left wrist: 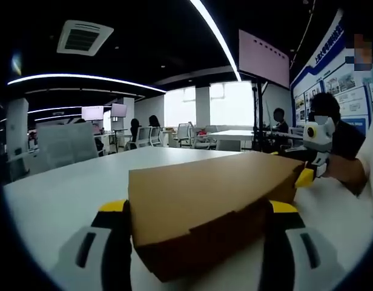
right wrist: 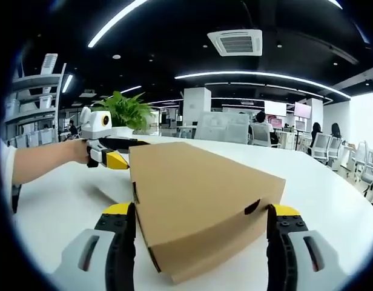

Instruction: Operate the shoe box by opening the lid, removing the specified soft item, and placing it in the target area until the item is outside and the box remains undamaged.

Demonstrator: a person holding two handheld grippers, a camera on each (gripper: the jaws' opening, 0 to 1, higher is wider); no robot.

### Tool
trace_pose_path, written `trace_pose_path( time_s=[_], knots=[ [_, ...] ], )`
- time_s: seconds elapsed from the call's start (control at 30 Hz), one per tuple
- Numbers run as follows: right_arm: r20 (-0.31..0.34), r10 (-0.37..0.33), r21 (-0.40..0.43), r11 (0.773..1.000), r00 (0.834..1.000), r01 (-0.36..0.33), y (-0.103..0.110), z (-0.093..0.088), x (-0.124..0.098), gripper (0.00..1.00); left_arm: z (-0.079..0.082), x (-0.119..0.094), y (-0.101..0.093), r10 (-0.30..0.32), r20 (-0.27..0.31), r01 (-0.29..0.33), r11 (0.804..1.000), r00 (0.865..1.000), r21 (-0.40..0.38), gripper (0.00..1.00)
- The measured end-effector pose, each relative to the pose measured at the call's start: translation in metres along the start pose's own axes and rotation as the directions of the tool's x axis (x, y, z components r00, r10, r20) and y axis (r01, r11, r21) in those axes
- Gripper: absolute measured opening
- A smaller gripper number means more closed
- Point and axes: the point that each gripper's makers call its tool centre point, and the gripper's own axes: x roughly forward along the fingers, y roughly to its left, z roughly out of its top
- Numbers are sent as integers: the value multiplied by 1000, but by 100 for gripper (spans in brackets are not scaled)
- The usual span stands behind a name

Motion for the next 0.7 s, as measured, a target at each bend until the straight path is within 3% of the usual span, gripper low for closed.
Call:
trace_pose_path(
  time_s=[0.23,0.43,0.7],
  knots=[
    [-3,46,-10,999,999,-46,5,0,-6,89,-3,-14,-10,60,15,-60,998,998,-8,92],
    [11,28,-13,1000,1000,-27,12,-1,-6,87,-4,-21,-11,84,0,-84,996,996,-15,90],
    [7,51,-14,999,999,-51,10,-1,-6,86,-5,-23,-13,105,68,-104,994,992,-19,90]
  ],
)
